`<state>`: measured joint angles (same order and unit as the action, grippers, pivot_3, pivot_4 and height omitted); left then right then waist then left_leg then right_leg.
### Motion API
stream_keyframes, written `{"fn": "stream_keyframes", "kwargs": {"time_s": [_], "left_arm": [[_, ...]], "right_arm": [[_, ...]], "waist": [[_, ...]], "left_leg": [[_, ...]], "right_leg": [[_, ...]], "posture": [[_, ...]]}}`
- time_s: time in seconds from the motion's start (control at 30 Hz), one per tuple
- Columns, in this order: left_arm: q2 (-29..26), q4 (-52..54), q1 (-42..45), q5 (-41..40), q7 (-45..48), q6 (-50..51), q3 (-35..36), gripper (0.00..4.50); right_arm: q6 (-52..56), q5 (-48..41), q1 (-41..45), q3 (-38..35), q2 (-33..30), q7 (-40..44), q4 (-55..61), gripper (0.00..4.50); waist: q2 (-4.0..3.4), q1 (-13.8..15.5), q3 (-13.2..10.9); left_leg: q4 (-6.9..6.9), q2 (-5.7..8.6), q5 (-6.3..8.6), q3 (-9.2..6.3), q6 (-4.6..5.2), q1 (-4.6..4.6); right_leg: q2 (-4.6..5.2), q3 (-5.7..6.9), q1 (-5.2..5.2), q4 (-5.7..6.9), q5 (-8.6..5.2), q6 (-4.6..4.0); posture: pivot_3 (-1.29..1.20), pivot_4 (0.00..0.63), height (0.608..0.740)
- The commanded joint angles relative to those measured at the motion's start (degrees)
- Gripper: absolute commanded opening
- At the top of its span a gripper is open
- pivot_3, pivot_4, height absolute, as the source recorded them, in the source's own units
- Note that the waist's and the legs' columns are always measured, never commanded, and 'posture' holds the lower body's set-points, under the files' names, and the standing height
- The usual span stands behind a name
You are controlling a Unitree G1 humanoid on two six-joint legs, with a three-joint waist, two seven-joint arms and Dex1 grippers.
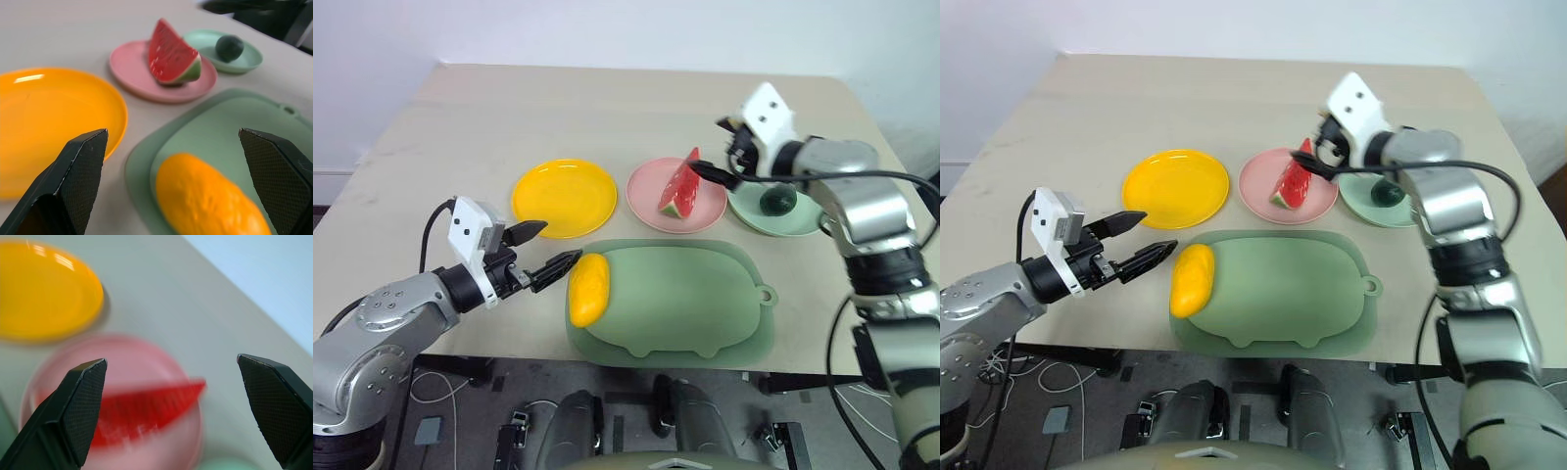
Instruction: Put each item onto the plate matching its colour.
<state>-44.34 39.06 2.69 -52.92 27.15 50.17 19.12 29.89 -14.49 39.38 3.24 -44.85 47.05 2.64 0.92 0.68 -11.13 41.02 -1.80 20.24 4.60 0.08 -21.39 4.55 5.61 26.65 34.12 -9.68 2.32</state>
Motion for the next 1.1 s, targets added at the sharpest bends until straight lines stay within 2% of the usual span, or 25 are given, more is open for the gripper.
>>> {"fn": "stream_keyframes", "kwargs": {"time_s": [0.03, 0.1, 0.17, 0.27, 0.53, 0.83, 0.93, 1.0, 1.1], "left_arm": [[-3.4, 2.7, 0.0, -2.3, -0.6, 3.2, 1.6, 4.5], [-4.2, 2.8, 0.6, -3.5, -1.0, 4.4, 1.8, 4.5], [-4.0, 2.3, 3.3, -4.4, -3.2, 6.5, -0.8, 4.5], [-3.8, 1.9, 5.3, -5.3, -5.1, 9.2, -3.3, 4.5], [-1.4, -0.4, 10.7, -2.1, -10.1, 14.8, -13.1, 4.5], [3.4, -6.7, 16.2, 7.0, -12.6, 17.1, -25.0, 4.5], [3.3, -7.3, 16.3, 8.8, -12.3, 17.2, -25.8, 3.96], [2.7, -6.8, 16.0, 9.2, -11.6, 17.0, -25.5, 3.38], [1.5, -6.0, 15.5, 9.2, -10.1, 16.8, -24.6, 3.25]], "right_arm": [[-0.9, -6.1, -8.4, -5.8, -3.0, 5.8, 11.9, 4.48], [-1.1, -7.5, -12.8, -6.8, -3.3, 6.8, 15.5, 4.48], [-0.7, -10.1, -20.6, -6.8, -3.6, 9.2, 20.7, 4.48], [-0.7, -10.8, -25.8, -5.8, -3.0, 9.2, 24.9, 4.48], [1.2, -10.4, -26.6, -2.1, 3.5, 2.9, 27.5, 4.48], [1.8, -9.6, -26.1, -0.6, 5.4, 0.5, 27.4, 4.48], [1.9, -9.4, -26.0, -0.6, 5.4, -0.3, 27.3, 4.5], [2.0, -9.3, -26.0, -0.6, 5.4, -0.6, 27.3, 4.5], [1.8, -8.7, -25.8, -0.3, 5.5, -1.2, 26.8, 4.5]], "waist": [[-0.04, 0.0, 0.0], [-0.05, -0.2, 0.0], [-0.05, -0.1, 0.0], [-0.02, 0.1, 0.0], [0.02, 0.1, 0.0], [0.04, 0.0, 0.0], [0.04, 0.0, 0.0], [0.04, 0.0, 0.0], [0.04, -0.1, 0.0]], "left_leg": [[-0.02, 0.0, 0.0, 0.03, 0.0, 0.03], [-0.02, -0.01, -0.02, 0.04, -0.04, 0.05], [-0.01, -0.02, -0.04, 0.06, -0.07, 0.1], [-0.01, -0.02, -0.07, -0.08, -0.12, 0.19], [-0.01, 0.01, -0.09, -0.03, -0.16, 0.16], [0.01, 0.08, -0.08, -0.03, -0.14, 0.25], [0.01, 0.07, -0.08, -0.03, -0.15, 0.31], [0.01, 0.06, -0.08, -0.02, -0.15, 0.35], [0.01, 0.05, -0.08, -0.02, -0.15, 0.37]], "right_leg": [[0.0, -0.02, 0.01, 0.03, -0.01, 0.01], [-0.06, -0.04, 0.01, 0.02, -0.02, -0.01], [-0.08, -0.07, -0.01, 0.05, -0.02, -0.01], [-0.13, 0.01, -0.17, 0.03, -0.03, -0.03], [-0.14, -0.07, -0.11, 0.07, -0.02, -0.04], [-0.1, -0.07, -0.21, 0.06, -0.02, -0.04], [-0.12, -0.08, -0.25, 0.08, -0.02, -0.05], [-0.12, -0.08, -0.27, 0.09, -0.03, -0.05], [-0.12, -0.09, -0.28, 0.1, -0.03, -0.06]], "posture": [[0.0, 0.15, 0.74], [0.0, 0.15, 0.74], [0.0, 0.15, 0.74], [0.0, 0.15, 0.74], [0.0, 0.15, 0.74], [0.0, 0.15, 0.74], [0.0, 0.15, 0.74], [0.0, 0.15, 0.74], [0.0, 0.15, 0.74]]}}
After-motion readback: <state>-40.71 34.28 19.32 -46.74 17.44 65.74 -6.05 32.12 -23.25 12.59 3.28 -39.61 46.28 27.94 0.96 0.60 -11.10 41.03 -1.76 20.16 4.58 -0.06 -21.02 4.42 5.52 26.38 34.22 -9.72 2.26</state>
